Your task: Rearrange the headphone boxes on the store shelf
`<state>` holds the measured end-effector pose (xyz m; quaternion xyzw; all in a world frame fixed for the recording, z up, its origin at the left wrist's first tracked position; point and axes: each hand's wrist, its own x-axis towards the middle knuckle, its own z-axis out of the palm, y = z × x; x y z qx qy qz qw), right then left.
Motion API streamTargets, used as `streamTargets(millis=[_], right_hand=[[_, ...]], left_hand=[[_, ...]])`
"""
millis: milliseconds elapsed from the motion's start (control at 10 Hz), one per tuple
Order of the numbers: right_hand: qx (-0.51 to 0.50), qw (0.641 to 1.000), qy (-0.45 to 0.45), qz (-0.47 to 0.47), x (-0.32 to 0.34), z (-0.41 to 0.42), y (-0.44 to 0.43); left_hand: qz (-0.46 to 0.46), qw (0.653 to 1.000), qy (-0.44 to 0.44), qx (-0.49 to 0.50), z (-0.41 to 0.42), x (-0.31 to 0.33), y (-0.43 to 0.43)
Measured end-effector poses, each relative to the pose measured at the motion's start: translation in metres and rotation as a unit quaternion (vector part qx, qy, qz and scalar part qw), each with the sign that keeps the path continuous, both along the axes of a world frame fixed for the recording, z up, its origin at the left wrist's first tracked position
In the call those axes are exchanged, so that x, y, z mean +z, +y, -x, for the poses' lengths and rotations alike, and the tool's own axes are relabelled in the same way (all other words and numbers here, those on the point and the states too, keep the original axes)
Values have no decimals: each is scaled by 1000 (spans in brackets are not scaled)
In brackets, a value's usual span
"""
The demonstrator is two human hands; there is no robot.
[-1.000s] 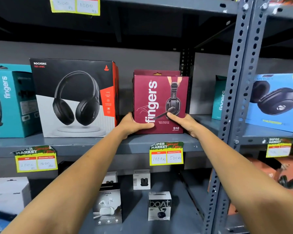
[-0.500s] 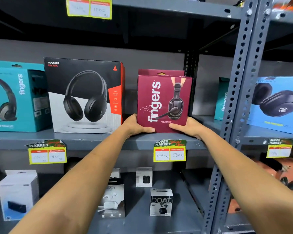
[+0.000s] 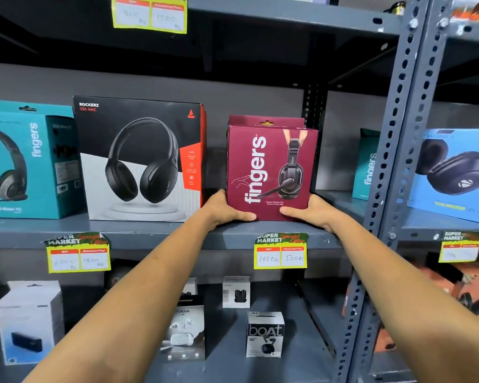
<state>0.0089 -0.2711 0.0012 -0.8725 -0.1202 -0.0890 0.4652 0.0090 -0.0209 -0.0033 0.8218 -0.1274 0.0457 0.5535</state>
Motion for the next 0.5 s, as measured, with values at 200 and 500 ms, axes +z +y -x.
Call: streamTargets(millis=[200, 500], right_hand=[[-13, 999, 2, 31, 2, 7, 4], [-129, 985, 7, 117, -6, 53, -1]], left_hand=[[-41, 999, 5, 36, 7, 1, 0], [-165, 974, -76, 138, 57, -3, -4]])
